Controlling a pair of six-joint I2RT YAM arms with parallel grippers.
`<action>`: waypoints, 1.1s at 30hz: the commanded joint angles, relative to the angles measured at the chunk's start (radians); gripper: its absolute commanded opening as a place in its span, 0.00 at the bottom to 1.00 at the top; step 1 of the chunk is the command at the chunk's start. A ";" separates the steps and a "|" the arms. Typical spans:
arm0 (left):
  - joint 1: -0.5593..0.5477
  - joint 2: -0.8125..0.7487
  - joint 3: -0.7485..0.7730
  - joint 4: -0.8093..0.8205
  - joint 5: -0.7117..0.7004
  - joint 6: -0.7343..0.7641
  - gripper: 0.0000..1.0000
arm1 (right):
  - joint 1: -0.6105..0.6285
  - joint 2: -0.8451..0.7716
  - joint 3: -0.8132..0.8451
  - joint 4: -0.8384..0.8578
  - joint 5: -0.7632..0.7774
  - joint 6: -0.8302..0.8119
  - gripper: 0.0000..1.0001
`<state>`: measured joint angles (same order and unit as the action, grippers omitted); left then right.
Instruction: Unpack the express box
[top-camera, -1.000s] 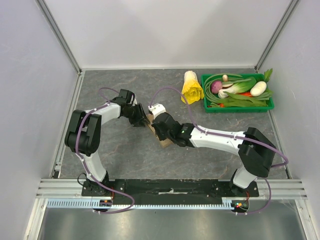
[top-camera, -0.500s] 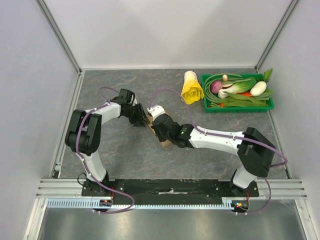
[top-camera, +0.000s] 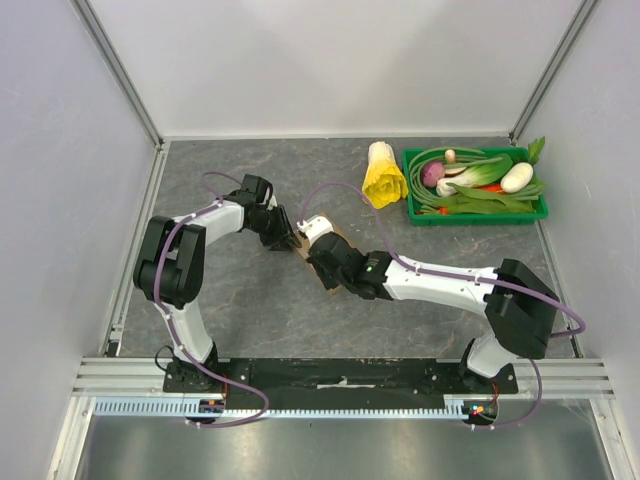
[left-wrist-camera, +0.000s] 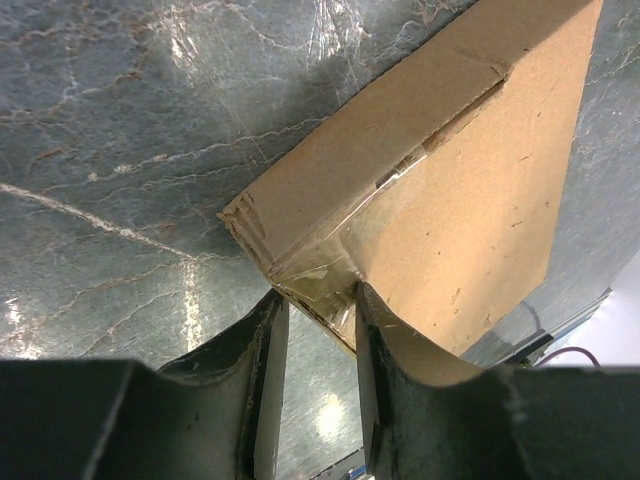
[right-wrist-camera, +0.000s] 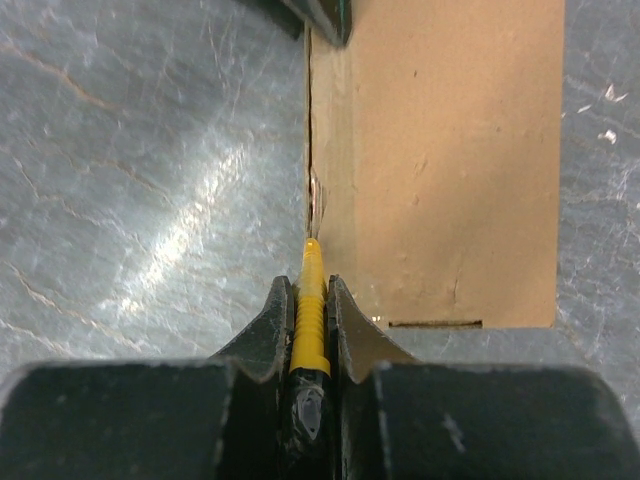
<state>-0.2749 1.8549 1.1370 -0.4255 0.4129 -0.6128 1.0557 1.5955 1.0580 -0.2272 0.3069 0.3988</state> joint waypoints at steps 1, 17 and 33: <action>0.020 0.058 0.009 -0.001 -0.175 0.033 0.36 | 0.017 -0.005 -0.023 -0.135 -0.026 -0.032 0.00; 0.020 0.079 0.050 -0.021 -0.183 0.050 0.33 | 0.017 -0.037 -0.004 -0.182 -0.063 -0.063 0.00; 0.019 0.081 0.055 -0.025 -0.186 0.050 0.33 | 0.020 -0.060 -0.065 -0.212 -0.084 0.009 0.00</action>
<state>-0.2752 1.8862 1.1885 -0.4770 0.4129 -0.6125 1.0687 1.5452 1.0302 -0.3428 0.2523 0.3859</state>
